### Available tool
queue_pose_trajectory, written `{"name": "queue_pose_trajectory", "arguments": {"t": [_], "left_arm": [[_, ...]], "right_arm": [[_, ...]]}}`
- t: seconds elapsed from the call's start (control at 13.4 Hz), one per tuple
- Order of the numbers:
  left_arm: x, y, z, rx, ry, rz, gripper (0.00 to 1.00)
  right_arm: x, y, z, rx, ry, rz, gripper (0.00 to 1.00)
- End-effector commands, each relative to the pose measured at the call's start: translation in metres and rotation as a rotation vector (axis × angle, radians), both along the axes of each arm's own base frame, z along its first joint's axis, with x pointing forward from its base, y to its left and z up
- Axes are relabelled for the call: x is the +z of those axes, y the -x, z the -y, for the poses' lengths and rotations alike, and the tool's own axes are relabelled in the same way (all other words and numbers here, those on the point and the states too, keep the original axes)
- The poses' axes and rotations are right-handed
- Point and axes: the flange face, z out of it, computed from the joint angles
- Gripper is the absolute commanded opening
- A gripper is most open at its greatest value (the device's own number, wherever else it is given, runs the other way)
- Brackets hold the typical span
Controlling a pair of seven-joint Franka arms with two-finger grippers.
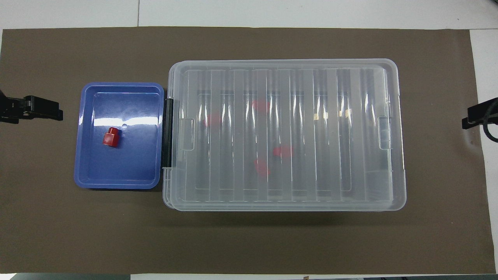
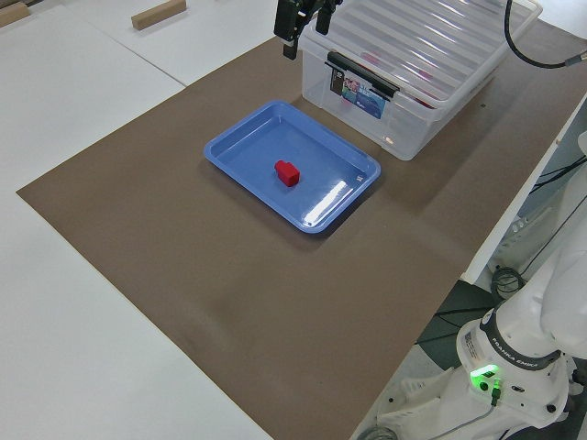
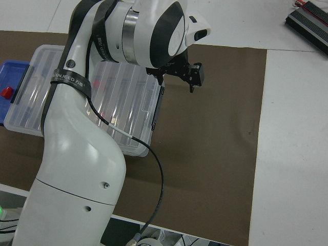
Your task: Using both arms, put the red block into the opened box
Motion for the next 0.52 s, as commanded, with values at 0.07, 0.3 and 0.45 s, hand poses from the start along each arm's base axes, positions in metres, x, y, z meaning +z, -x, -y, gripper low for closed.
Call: {"name": "queue_pose_trajectory", "arguments": {"t": [0.07, 0.3, 0.45], "left_arm": [[0.0006, 0.0068, -0.0018, 0.000, -0.010, -0.006, 1.00], [0.0006, 0.0068, -0.0018, 0.000, -0.010, -0.006, 1.00], [0.0006, 0.0068, -0.0018, 0.000, -0.010, -0.006, 1.00]], "right_arm": [[0.0002, -0.0003, 0.0011, 0.015, -0.014, 0.007, 1.00], [-0.0003, 0.0000, 0.0044, 0.005, -0.014, 0.007, 1.00], [-0.0028, 0.0012, 0.0051, 0.007, -0.016, -0.008, 1.00]]}}
